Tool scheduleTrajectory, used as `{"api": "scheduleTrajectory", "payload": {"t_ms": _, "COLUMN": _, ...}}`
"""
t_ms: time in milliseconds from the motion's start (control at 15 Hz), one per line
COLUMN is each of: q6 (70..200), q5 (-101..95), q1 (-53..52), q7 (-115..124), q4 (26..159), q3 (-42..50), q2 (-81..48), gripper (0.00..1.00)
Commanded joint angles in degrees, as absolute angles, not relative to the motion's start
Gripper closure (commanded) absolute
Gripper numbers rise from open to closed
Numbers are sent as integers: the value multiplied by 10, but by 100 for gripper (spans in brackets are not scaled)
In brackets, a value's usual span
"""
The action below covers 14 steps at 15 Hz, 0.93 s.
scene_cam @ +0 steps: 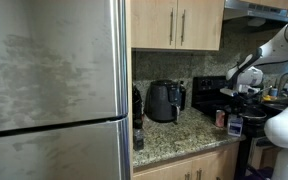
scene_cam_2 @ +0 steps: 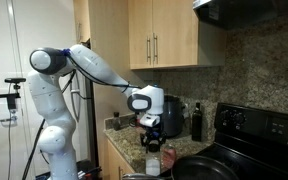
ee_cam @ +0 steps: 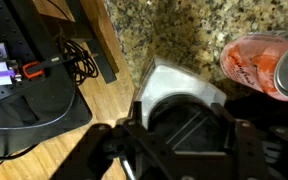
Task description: Pick the bottle and move it to the left on the counter
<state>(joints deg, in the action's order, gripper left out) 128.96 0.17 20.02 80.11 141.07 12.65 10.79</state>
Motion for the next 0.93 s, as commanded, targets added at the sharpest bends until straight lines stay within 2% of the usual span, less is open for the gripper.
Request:
{"api": "scheduleTrajectory", "payload": {"t_ms": 0, "q6": 1286, "q5": -31, "q1": 201, "q7": 847, "q4": 1398, "q3": 120, "q2": 95, "gripper": 61}}
{"api": "scheduleTrajectory", "payload": {"t_ms": 400, "q6": 1310, "q5": -88, "q1": 181, "q7": 873, "q4": 1409, "q3": 95, "q2": 147, "gripper": 62}}
{"api": "scheduleTrajectory", "payload": {"t_ms": 800, "q6": 1259, "q5": -153, "q1": 128, "q7": 872, "q4": 1393, "q3": -5, "q2": 264, "gripper": 62}}
{"api": "scheduleTrajectory", "payload": {"t_ms": 867, "q6": 1283, "q5": -137, "q1": 144, "q7": 873, "q4": 1398, "q3": 16, "q2": 223, "gripper": 62}}
